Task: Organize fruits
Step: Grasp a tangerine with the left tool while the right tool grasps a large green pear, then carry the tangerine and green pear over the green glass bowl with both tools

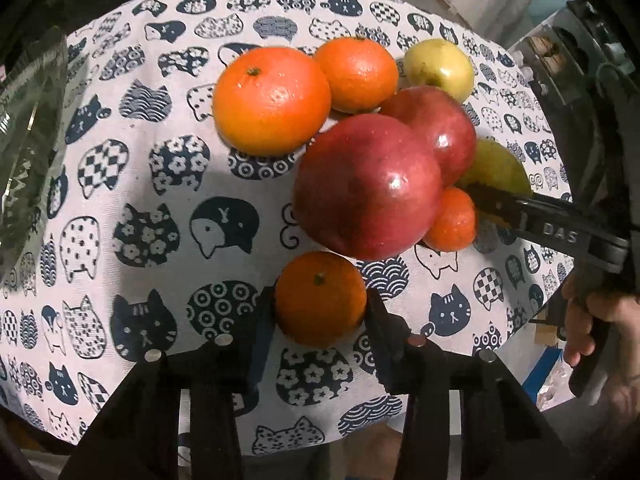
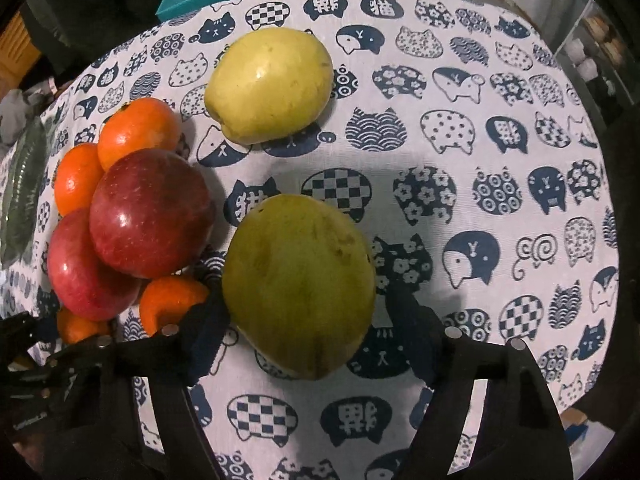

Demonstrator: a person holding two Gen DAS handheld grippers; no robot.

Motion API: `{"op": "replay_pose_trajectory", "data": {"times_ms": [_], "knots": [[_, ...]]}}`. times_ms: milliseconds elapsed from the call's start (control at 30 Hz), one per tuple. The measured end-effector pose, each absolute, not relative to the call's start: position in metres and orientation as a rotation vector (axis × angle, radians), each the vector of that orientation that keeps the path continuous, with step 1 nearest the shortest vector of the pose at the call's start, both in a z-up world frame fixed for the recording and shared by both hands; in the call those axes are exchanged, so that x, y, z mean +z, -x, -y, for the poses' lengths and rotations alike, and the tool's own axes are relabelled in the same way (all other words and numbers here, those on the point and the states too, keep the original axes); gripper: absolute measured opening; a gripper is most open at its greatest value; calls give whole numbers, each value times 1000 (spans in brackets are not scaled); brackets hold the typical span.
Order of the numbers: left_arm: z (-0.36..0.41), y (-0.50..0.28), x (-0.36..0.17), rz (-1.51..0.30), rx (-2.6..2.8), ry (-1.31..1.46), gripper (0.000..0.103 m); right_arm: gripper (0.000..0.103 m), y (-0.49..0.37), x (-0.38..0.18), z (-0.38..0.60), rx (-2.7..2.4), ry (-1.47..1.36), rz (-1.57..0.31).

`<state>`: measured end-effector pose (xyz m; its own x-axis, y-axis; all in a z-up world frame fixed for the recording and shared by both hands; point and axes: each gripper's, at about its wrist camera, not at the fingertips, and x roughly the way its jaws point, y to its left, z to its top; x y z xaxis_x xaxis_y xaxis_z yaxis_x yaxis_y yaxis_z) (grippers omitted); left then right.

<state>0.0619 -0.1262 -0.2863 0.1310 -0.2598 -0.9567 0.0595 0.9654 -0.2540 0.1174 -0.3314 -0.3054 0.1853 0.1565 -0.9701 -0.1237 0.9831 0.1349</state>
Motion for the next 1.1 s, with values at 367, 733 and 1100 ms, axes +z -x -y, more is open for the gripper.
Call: {"op": "replay_pose_trajectory", "data": {"times_ms": [367,733,1100], "knots": [[110,-64,-265,-1335,-190,106,44,65,-116,-307,315,180,37,-1333],[97,-65,-229,-1220,-167,45,44,65,-103,-247,304,170,47,-1164],[77,-62,-179,-1088,-147,26,44,65,-94,-193,285,208,34,-1030]]}}
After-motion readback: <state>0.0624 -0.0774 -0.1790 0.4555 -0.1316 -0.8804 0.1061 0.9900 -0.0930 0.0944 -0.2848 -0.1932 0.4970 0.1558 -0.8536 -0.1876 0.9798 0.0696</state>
